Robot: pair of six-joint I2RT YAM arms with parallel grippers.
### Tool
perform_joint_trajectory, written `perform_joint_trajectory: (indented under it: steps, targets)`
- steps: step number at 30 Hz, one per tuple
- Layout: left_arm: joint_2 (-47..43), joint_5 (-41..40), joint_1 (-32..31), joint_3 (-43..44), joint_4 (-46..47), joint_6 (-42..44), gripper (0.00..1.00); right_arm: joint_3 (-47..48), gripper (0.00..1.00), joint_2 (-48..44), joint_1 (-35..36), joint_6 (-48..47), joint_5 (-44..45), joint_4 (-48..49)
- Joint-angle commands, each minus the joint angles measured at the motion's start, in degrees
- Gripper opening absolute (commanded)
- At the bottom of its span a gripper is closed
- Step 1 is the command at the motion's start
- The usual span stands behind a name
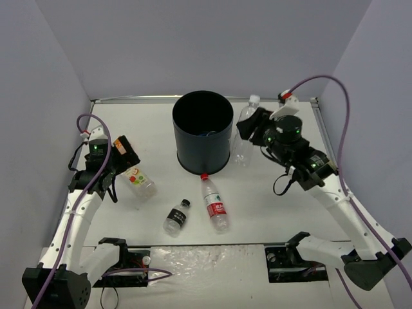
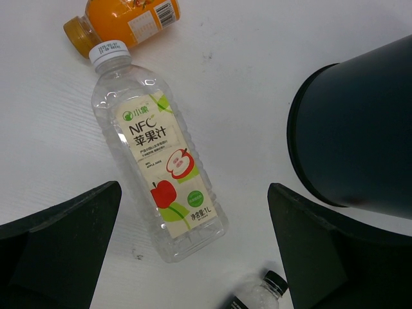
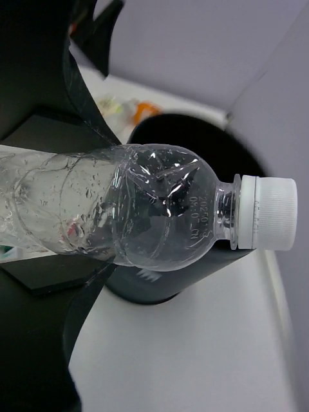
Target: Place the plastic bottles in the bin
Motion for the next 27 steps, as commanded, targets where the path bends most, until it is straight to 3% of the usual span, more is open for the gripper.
perform_joint_trajectory:
  steps: [1, 6, 11, 13, 15, 18, 21, 27]
  targets:
    - [-0.2, 0.8, -0.3, 1.2, 2.6, 0.4, 0.97, 12.9, 0.35, 6.3, 0.5, -9.9, -2.5, 6.5]
    - [0.3, 0.5, -0.3, 1.5, 2.4, 0.4, 0.97, 31.1, 0.43, 24.1, 0.6, -19.2, -4.5, 12.7]
    - [0.2, -1.1, -0.4, 1.8, 1.5, 0.3, 0.97, 45.5, 0.45, 39.7, 1.0, -23.5, -5.4, 13.4]
    - [0.2, -2.0, -0.4, 2.0, 1.1, 0.3, 0.97, 49.9, 0.49, 45.1, 1.1, -24.0, -4.9, 13.2]
    - [0.2, -2.8, -0.4, 2.2, 0.9, 0.3, 0.97, 51.3, 0.59, 48.6, 1.2, -24.0, -4.0, 13.0]
    - [0.4, -3.1, -0.4, 2.4, 0.8, 0.2, 0.97, 50.7, 0.85, 49.3, 1.2, -23.7, -4.4, 12.9]
    - [0.9, -1.6, -0.5, 3.4, 1.1, 0.5, 0.97, 49.7, 0.98, 47.6, 1.4, -23.8, -4.6, 12.5]
    - [2.2, 1.0, -0.7, 5.7, 1.2, 1.6, 0.97, 46.1, 1.00, 39.8, 1.4, -23.5, -2.1, 12.3]
